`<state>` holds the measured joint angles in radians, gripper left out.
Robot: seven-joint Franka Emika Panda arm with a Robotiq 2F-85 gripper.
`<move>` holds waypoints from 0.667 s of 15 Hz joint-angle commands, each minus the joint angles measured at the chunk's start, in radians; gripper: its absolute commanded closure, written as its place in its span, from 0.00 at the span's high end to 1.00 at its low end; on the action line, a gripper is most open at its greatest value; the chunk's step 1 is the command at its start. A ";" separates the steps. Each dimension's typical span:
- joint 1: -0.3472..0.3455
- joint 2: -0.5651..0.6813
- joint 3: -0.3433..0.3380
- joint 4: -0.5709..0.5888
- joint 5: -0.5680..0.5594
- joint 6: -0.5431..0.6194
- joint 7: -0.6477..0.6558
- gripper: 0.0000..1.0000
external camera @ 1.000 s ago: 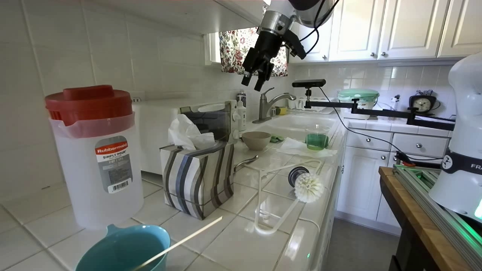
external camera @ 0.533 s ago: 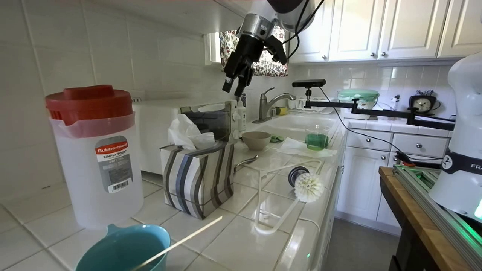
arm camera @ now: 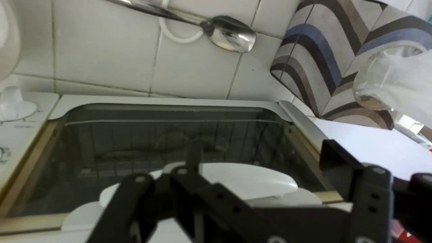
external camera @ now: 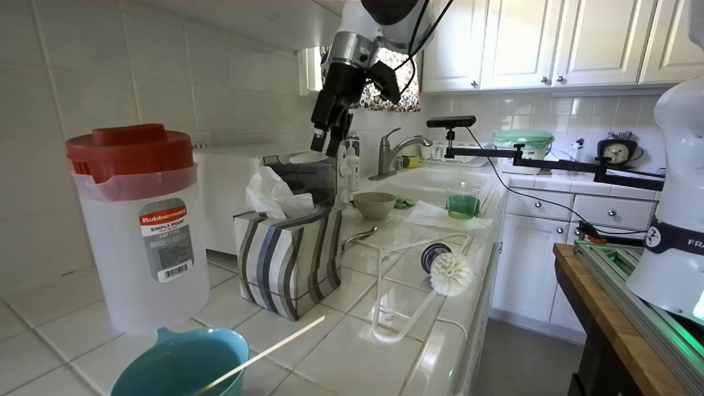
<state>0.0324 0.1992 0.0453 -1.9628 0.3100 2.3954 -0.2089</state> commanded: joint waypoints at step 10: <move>-0.014 0.141 0.054 0.140 -0.029 -0.142 -0.098 0.00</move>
<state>0.0323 0.2876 0.0794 -1.8948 0.3017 2.2980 -0.2582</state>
